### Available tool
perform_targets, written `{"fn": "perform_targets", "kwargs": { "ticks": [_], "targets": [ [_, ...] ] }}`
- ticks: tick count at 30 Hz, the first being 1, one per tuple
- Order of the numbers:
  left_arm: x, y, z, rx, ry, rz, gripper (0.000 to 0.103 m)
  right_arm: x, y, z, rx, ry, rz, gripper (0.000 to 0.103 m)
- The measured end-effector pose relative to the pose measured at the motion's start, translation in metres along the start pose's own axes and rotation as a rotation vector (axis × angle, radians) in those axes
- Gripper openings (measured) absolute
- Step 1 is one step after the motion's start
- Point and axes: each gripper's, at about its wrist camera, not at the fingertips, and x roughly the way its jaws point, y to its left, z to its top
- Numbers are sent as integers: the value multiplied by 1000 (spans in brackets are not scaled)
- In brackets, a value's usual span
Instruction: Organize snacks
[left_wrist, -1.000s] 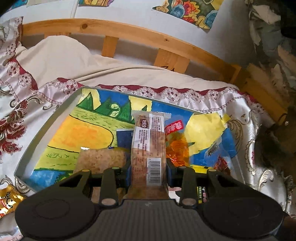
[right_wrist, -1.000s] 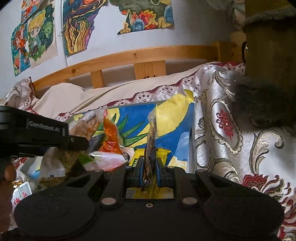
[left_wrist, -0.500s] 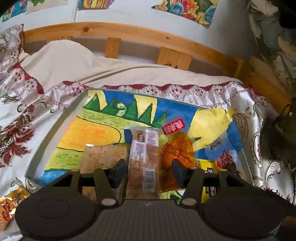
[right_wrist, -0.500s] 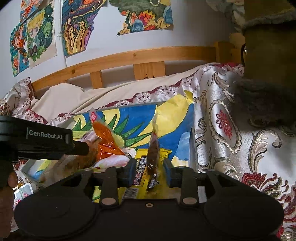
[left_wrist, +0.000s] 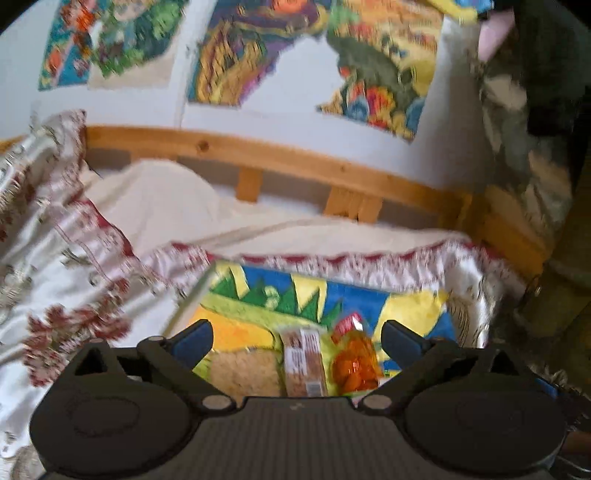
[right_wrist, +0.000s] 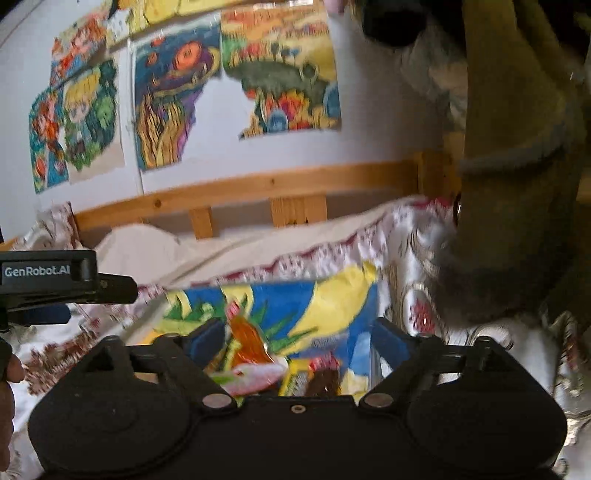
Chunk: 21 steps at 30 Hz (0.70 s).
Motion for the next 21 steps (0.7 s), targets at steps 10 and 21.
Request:
{"fn": "perform_targets", "kwargs": {
  "ticks": [10,21],
  "targets": [
    [-77,27,7,-12,-82,-15,102,-91,13,10,66,-137,19,102],
    [-145,72,-36,-55,-117,22,102,-157,34,-19,74,-141,38,102]
  ]
}}
